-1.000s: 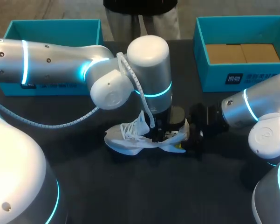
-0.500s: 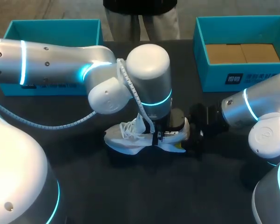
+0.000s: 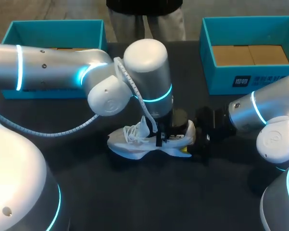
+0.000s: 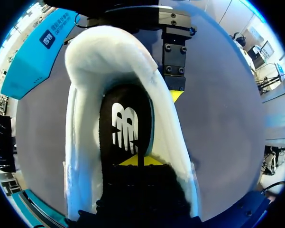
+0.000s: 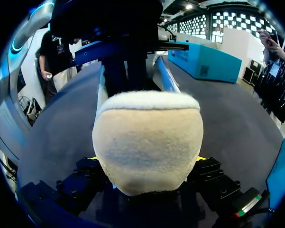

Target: Take the shoe out of the shoebox, open the shoe tongue, remove and reinsert the insole, then place the shoe into the shoebox

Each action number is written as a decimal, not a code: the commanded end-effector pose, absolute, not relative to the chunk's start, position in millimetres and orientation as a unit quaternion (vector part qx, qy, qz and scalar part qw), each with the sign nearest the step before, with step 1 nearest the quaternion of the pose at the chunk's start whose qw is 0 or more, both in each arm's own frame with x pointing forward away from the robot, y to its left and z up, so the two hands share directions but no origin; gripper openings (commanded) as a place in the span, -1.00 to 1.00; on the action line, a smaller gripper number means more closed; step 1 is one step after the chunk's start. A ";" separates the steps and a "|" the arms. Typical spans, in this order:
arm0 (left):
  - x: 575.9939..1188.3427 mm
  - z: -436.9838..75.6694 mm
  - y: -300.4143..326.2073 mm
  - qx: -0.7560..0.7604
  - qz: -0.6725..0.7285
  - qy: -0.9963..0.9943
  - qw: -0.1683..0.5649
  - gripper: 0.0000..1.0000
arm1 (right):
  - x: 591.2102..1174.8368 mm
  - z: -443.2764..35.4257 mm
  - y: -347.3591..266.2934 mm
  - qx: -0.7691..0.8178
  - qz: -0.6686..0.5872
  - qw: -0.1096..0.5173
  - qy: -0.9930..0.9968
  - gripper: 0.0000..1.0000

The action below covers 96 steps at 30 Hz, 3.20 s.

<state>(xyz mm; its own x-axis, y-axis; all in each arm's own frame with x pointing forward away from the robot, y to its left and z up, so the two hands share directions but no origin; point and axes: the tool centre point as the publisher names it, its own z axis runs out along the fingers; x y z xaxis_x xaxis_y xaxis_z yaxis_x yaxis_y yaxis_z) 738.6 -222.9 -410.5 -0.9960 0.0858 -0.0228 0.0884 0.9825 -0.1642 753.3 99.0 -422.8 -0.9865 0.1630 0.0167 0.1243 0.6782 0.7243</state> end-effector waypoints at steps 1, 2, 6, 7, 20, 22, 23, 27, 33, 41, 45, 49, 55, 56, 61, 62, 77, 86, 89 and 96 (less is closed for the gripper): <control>741.7 -416.2 -212.5 0.046 -0.100 0.994 -0.005 -1.00 | 754.6 -424.9 101.4 0.080 0.390 0.024 0.917 -1.00; 741.7 -414.8 -212.1 0.045 -0.102 0.994 -0.006 -1.00 | 754.6 -424.9 101.4 0.080 0.390 0.024 0.917 -1.00; 742.1 -408.3 -210.2 0.044 -0.114 0.992 -0.018 -1.00 | 754.6 -424.9 101.4 0.080 0.390 0.024 0.917 -1.00; 742.4 -407.0 -209.6 0.043 -0.118 0.992 -0.021 -1.00 | 754.6 -424.9 101.4 0.080 0.390 0.024 0.917 -1.00; 741.6 -383.0 -203.3 0.047 -0.161 0.984 -0.059 -1.00 | 754.6 -424.9 101.4 0.080 0.390 0.024 0.917 -1.00; 741.7 -381.9 -202.8 0.047 -0.164 0.983 -0.064 -1.00 | 754.6 -424.9 101.4 0.080 0.390 0.024 0.917 -1.00; 741.8 -381.1 -202.4 0.047 -0.164 0.983 -0.064 -1.00 | 754.6 -424.9 101.4 0.080 0.390 0.024 0.917 -1.00; 741.4 -372.9 -199.4 0.046 -0.194 0.977 -0.081 -1.00 | 754.6 -424.9 101.4 0.080 0.390 0.024 0.917 -1.00; 740.0 -360.5 -200.5 0.053 -0.221 0.970 -0.088 -1.00 | 754.6 -424.9 101.4 0.080 0.390 0.024 0.917 -1.00; 742.3 -348.6 -205.8 0.060 -0.246 0.963 -0.088 -1.00 | 754.6 -424.9 101.4 0.080 0.390 0.024 0.917 -1.00; 745.0 -340.9 -212.6 0.064 -0.258 0.961 -0.082 -1.00 | 754.6 -424.9 101.4 0.080 0.390 0.024 0.917 -1.00; 746.2 -332.5 -220.5 0.072 -0.276 0.955 -0.079 -1.00 | 754.6 -424.9 101.4 0.080 0.390 0.024 0.917 -1.00; 745.2 -321.7 -228.1 0.082 -0.293 0.950 -0.075 -1.00 | 754.6 -424.9 101.4 0.080 0.390 0.024 0.917 -1.00; 745.1 -320.6 -229.4 0.083 -0.294 0.949 -0.074 -1.00 | 754.6 -424.9 101.4 0.080 0.390 0.024 0.917 -1.00; 743.2 -315.5 -232.9 0.088 -0.306 0.945 -0.073 -1.00 | 754.6 -424.9 101.4 0.080 0.390 0.024 0.917 -1.00; 743.2 -314.6 -233.0 0.088 -0.308 0.945 -0.072 -1.00 | 754.6 -424.9 101.4 0.080 0.390 0.024 0.917 -1.00; 733.2 -313.5 -242.6 0.095 -0.309 0.944 -0.063 -0.29 | 754.6 -424.9 101.4 0.080 0.390 0.024 0.917 -1.00; 732.2 -312.2 -238.7 0.075 -0.298 0.951 -0.021 0.04 | 754.6 -424.9 101.4 0.080 0.390 0.024 0.917 -1.00; 730.6 -310.8 -239.4 0.069 -0.289 0.955 0.010 0.18 | 754.6 -424.9 101.4 0.080 0.390 0.024 0.917 -1.00; 727.9 -309.7 -242.4 0.067 -0.288 0.955 0.031 0.11 | 754.6 -424.9 101.4 0.080 0.390 0.024 0.917 -1.00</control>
<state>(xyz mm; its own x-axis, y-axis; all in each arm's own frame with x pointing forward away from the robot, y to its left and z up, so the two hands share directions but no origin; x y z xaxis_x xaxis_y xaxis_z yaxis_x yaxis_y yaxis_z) 732.2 -244.0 -309.6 -0.9892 0.1269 -0.0737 0.1464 0.8188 -0.5551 753.2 98.9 -422.5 -0.9865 0.1630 0.0170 0.1246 0.6783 0.7241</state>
